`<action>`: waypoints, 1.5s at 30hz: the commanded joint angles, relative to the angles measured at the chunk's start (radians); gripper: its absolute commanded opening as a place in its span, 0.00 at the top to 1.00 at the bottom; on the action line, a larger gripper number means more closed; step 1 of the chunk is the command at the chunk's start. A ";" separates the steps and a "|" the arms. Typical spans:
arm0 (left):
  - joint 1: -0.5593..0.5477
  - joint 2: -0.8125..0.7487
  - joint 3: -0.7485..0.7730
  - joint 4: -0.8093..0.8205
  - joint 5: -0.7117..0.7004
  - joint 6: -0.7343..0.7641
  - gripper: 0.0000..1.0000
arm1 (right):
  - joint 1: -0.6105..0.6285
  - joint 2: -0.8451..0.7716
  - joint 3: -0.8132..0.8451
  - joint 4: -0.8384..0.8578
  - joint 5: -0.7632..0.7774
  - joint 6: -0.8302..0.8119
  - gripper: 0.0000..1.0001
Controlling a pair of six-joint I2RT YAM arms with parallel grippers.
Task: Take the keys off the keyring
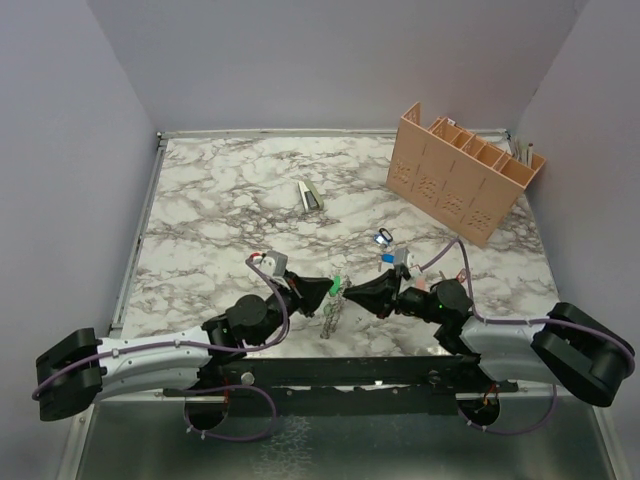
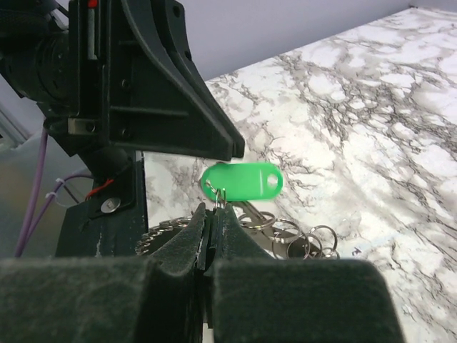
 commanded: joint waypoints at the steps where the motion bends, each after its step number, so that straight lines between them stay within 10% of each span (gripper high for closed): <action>1: 0.014 -0.069 -0.035 -0.021 -0.105 0.102 0.92 | -0.004 -0.054 0.004 -0.079 0.045 -0.020 1.00; 8: 0.013 -0.152 -0.058 -0.020 -0.059 0.232 0.67 | -0.004 -0.140 0.041 -0.254 0.022 -0.099 1.00; 25: 0.053 -0.044 0.007 -0.006 0.292 0.523 0.57 | -0.004 -0.356 0.134 -0.675 -0.034 -0.366 1.00; 45: 0.223 0.152 -0.077 0.305 0.639 0.549 0.45 | -0.004 -0.329 0.054 -0.501 -0.070 -0.363 1.00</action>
